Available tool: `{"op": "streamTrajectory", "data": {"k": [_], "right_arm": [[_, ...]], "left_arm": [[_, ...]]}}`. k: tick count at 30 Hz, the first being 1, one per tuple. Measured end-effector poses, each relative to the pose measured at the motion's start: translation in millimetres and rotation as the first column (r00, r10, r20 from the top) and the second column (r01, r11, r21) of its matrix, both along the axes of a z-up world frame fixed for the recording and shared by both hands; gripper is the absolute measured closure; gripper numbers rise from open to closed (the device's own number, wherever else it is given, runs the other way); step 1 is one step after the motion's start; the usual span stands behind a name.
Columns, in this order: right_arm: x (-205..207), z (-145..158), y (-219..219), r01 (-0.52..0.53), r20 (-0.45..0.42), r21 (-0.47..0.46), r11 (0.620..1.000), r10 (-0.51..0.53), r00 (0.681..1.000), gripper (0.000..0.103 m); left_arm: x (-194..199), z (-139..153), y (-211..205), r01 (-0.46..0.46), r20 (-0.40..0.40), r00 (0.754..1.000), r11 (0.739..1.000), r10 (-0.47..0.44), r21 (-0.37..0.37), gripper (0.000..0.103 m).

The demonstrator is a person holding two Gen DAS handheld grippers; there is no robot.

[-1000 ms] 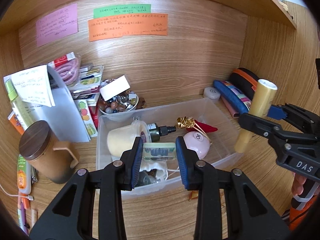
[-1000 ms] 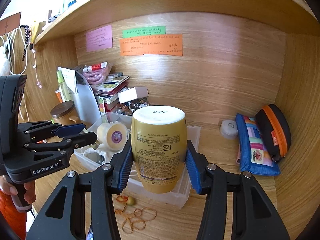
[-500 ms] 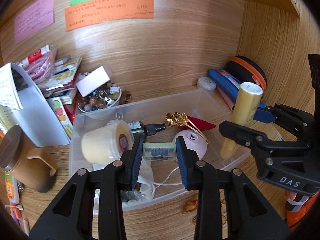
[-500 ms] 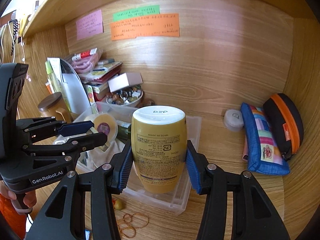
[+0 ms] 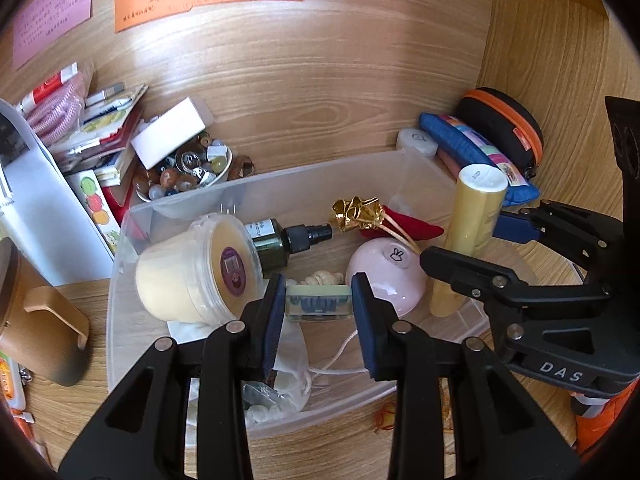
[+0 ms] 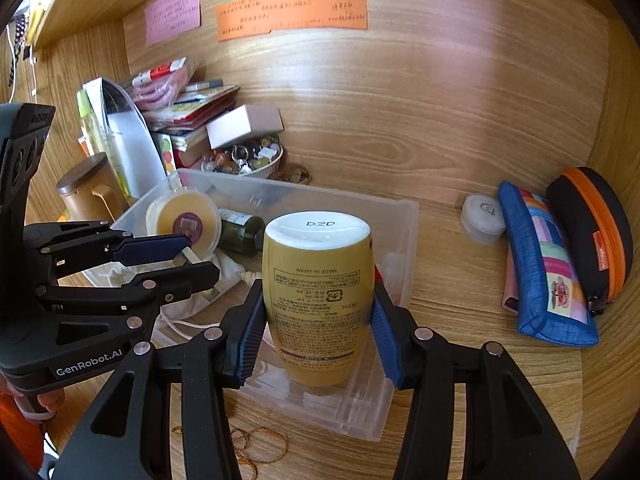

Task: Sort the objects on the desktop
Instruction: 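Carry the green block and yellow bottle over the clear box with both grippers, then open the left gripper to drop the block while the right gripper releases the bottle into the box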

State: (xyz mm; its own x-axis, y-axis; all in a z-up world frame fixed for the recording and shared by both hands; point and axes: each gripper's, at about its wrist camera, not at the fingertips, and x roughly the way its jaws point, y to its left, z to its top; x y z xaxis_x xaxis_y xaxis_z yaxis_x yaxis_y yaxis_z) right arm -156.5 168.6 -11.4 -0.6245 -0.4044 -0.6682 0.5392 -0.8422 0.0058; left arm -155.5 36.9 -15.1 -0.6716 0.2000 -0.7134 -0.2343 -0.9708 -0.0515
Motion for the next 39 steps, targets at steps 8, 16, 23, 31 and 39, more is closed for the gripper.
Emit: {"op": "streamTrajectory", "data": {"k": [8, 16, 23, 31, 39], "right_arm": [[-2.4, -5.6, -4.4, -0.004, -0.002, 0.028, 1.0, 0.004, 1.0, 0.057], [-0.5, -11.6, -14.0, -0.014, -0.032, 0.093, 0.996, 0.017, 0.999, 0.057], [0.7, -10.9, -15.0, -0.013, -0.051, 0.101, 0.995, 0.018, 0.999, 0.057], [2.6, -9.9, -14.5, -0.018, -0.054, 0.1, 0.995, 0.024, 0.998, 0.052], [9.9, -1.9, -12.9, -0.016, -0.083, 0.099, 0.995, 0.024, 0.996, 0.049]], "left_arm": [[-6.1, -6.5, 0.3, 0.001, 0.034, 0.999, 1.0, -0.002, 0.015, 0.07], [-7.0, -7.4, -2.6, 0.008, 0.044, 0.999, 0.999, -0.01, 0.036, 0.07], [-7.6, -8.7, -7.5, 0.007, 0.059, 0.998, 0.998, -0.012, 0.069, 0.07], [-5.8, -1.8, -15.0, -0.002, 0.053, 0.999, 0.994, -0.004, 0.106, 0.063], [-0.1, 7.9, -16.5, -0.017, 0.039, 0.999, 0.994, 0.012, 0.111, 0.058]]}}
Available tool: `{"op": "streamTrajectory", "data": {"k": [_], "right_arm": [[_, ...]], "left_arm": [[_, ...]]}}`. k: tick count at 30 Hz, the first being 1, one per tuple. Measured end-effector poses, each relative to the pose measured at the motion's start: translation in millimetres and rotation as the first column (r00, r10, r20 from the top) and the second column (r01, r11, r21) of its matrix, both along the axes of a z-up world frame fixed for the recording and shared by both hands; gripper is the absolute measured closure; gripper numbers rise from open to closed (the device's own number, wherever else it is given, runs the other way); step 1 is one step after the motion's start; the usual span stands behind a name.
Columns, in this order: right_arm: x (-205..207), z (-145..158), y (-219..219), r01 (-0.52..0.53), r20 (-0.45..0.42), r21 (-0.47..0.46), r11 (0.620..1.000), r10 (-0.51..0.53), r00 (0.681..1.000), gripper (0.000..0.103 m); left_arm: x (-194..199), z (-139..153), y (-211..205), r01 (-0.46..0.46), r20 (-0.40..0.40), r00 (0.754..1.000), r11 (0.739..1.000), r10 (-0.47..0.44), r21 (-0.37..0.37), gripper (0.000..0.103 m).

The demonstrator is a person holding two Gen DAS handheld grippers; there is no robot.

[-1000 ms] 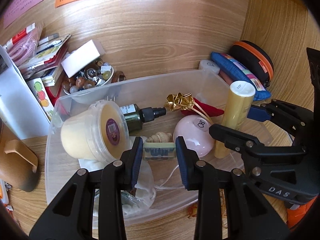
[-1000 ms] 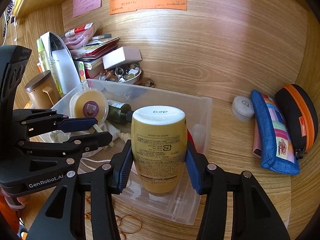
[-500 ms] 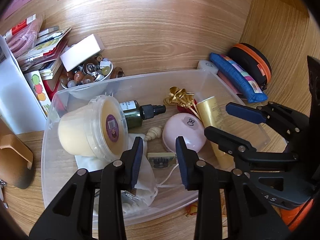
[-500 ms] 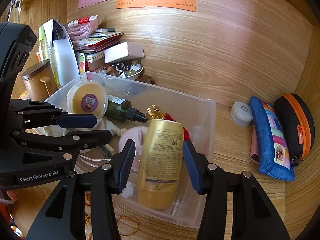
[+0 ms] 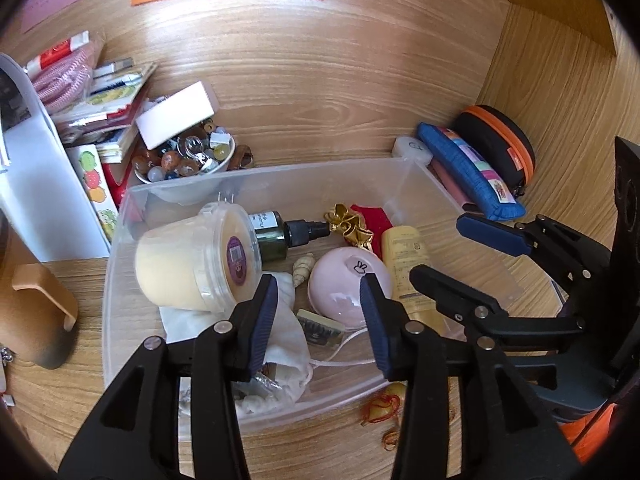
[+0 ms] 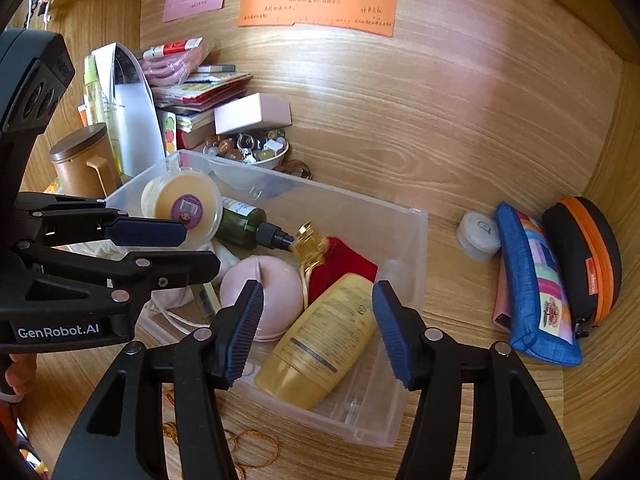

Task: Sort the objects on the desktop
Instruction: 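Open the left gripper to drop the block while the right gripper releases the bottle into the box, then move the left gripper to the blue Max card box while the right gripper approaches the gourd charm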

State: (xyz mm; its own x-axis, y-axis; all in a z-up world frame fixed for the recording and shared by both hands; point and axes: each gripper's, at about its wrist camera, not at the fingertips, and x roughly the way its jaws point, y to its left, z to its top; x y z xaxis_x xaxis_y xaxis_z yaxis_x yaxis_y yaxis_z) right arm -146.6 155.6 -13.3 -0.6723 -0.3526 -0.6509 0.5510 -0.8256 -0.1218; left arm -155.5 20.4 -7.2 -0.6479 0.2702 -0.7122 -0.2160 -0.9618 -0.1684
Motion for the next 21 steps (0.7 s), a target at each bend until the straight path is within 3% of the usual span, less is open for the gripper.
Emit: {"op": "streamTrajectory", "data": {"k": [3, 14, 21], "right_arm": [[2.3, 5.5, 2.2, 0.006, -0.004, -0.011, 1.0, -0.006, 1.0, 0.043], [25.0, 30.1, 17.4, 0.026, -0.019, -0.087, 0.996, -0.028, 0.999, 0.032], [43.5, 41.5, 33.6, 0.048, -0.014, -0.122, 0.991, -0.05, 0.999, 0.03]], "left_arm": [[7.0, 8.7, -3.4, -0.019, -0.029, 0.999, 0.999, 0.02, 0.029, 0.041], [39.9, 31.7, -11.0, -0.112, -0.125, 0.986, 0.993, 0.107, -0.038, 0.027], [70.0, 47.2, -14.2, -0.162, -0.198, 0.969, 0.984, 0.146, -0.067, 0.01]]}}
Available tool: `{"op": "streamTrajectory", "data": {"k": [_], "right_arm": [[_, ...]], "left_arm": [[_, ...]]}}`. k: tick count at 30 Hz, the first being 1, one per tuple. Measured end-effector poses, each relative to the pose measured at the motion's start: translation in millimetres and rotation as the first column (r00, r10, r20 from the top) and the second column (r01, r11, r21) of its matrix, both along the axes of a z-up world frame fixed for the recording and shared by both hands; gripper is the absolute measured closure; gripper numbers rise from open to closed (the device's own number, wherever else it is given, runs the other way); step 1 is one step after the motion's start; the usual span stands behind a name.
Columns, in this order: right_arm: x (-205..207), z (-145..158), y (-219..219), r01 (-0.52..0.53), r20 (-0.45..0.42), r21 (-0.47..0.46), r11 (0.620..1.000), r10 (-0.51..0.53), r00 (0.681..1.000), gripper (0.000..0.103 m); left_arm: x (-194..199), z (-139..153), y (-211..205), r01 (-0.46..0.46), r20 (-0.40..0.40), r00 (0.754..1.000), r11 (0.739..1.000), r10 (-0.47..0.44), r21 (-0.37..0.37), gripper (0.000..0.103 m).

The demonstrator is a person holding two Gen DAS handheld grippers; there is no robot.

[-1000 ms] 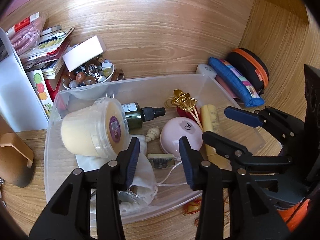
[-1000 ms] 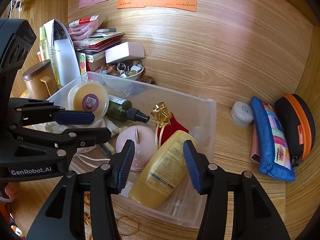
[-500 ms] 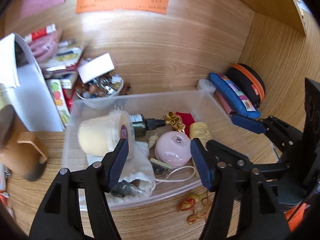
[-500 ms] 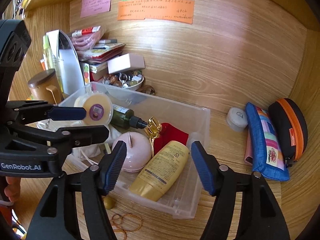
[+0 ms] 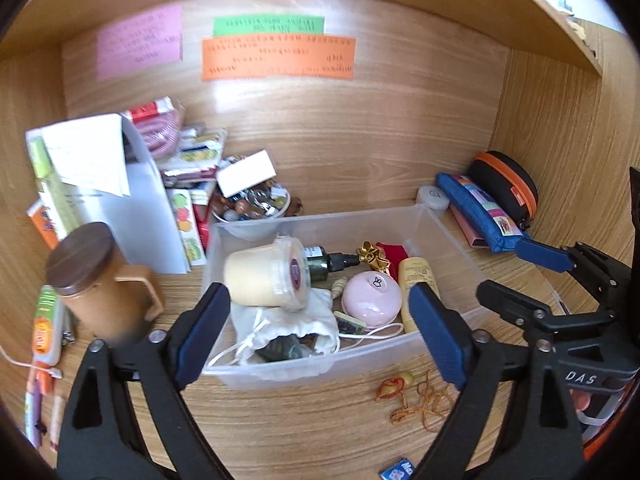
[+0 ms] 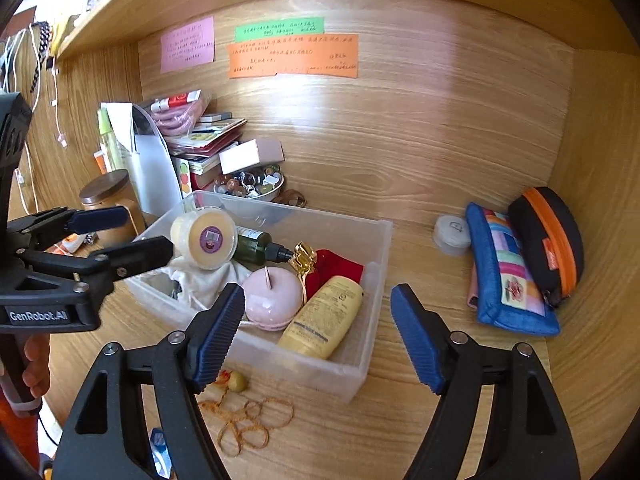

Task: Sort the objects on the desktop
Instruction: 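Move the left gripper to the blue Max card box while the right gripper approaches the gourd charm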

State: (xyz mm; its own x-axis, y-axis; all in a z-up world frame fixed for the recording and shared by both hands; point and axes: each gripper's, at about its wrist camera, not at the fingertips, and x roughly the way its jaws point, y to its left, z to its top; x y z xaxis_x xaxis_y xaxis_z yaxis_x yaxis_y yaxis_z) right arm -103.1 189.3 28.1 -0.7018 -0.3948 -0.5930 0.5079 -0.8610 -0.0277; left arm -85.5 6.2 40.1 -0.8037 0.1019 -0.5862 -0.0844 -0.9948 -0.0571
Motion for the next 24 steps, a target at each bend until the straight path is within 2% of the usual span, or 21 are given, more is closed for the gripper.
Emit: {"op": "streamTrajectory", "data": {"k": [5, 10, 24], "right_arm": [[15.5, 3.6, 12.4, 0.014, 0.002, -0.017, 1.0, -0.014, 1.0, 0.03], [31.8, 4.0, 22.8, 0.022, -0.002, -0.027, 0.999, -0.022, 1.0, 0.03], [58.0, -23.8, 32.3, 0.042, 0.063, -0.02, 0.999, -0.04, 0.997, 0.03]], "left_arm": [[20.4, 4.0, -1.6, -0.012, -0.014, 1.0, 1.0, 0.012, -0.007, 0.007], [36.2, -3.6, -2.9, -0.025, 0.004, 1.0, 1.0, 0.025, -0.006, 0.007], [67.4, -67.2, 22.0, 0.018, 0.164, 0.986, 1.0, -0.013, -0.025, 0.007]]}}
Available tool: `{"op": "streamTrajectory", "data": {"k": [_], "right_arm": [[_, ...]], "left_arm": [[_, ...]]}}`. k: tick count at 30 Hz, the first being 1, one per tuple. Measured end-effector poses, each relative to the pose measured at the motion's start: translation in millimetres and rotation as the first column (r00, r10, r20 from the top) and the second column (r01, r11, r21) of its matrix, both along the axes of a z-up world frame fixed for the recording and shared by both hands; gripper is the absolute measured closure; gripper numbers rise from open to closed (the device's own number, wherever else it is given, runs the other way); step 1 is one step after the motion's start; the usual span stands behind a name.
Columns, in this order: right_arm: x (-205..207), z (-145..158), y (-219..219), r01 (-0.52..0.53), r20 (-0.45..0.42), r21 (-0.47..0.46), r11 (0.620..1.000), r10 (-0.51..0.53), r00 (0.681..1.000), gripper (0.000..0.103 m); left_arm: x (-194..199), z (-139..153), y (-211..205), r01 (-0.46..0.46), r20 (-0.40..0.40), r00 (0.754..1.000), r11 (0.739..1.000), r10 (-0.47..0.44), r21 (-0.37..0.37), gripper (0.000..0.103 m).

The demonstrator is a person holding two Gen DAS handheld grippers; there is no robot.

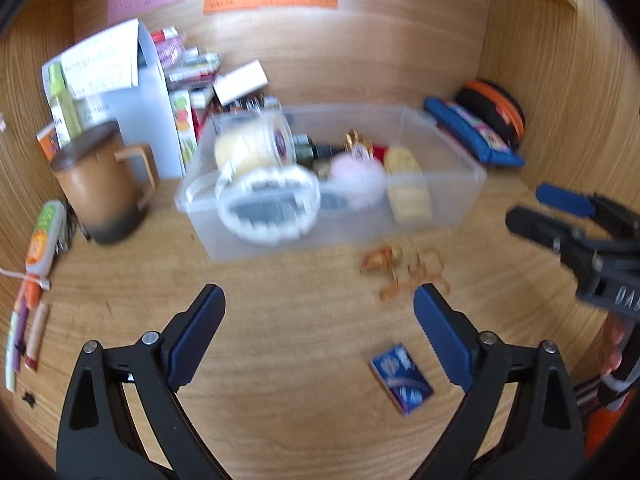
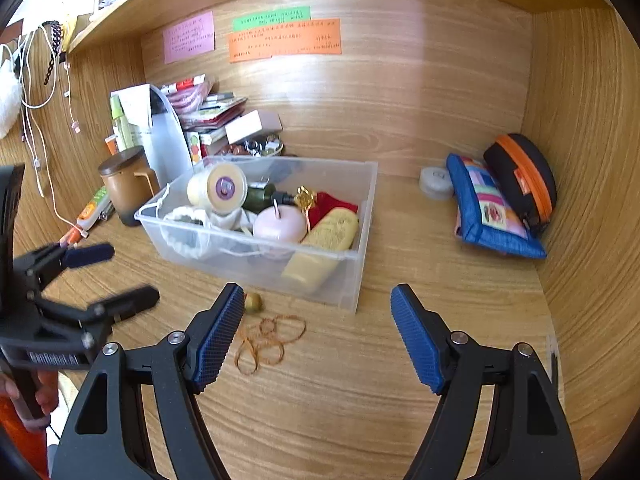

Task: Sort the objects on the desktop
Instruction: 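Move the left gripper to the blue Max card box while the right gripper approaches the gourd charm, then grasp the blue card box with the left gripper while the right gripper closes around the gourd charm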

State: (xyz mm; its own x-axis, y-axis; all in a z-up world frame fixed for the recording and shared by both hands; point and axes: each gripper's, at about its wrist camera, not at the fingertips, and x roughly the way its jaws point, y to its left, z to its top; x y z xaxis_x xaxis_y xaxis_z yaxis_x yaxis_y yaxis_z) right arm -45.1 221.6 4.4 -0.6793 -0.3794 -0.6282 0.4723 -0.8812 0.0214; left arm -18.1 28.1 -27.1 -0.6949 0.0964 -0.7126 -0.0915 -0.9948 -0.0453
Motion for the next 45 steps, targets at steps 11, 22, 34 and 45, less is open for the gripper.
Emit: {"op": "streamTrajectory", "data": {"k": [11, 22, 34, 45], "right_arm": [[2.2, -17.6, -3.4, -0.016, 0.054, -0.004, 1.0, 0.017, 0.998, 0.03], [3.3, -21.9, -13.8, -0.043, 0.064, 0.002, 0.999, 0.042, 0.997, 0.03], [-7.3, -45.9, -46.7, -0.1, 0.124, 0.045, 0.994, 0.094, 0.988, 0.03], [-29.3, -67.0, -88.3, -0.159, 0.183, 0.101, 0.982, 0.139, 0.973, 0.038]], "left_arm": [[26.3, -38.1, 26.4, 0.037, 0.08, 0.996, 0.999, -0.036, -0.014, 0.007], [30.0, -44.1, 29.8, 0.074, 0.085, 0.994, 0.997, -0.074, 0.001, 0.053], [19.2, -40.0, -8.1, 0.039, 0.088, 0.995, 0.997, -0.044, 0.061, 0.076], [9.3, -41.3, -18.5, 0.04, 0.08, 0.996, 0.998, -0.043, 0.037, 0.076]]}}
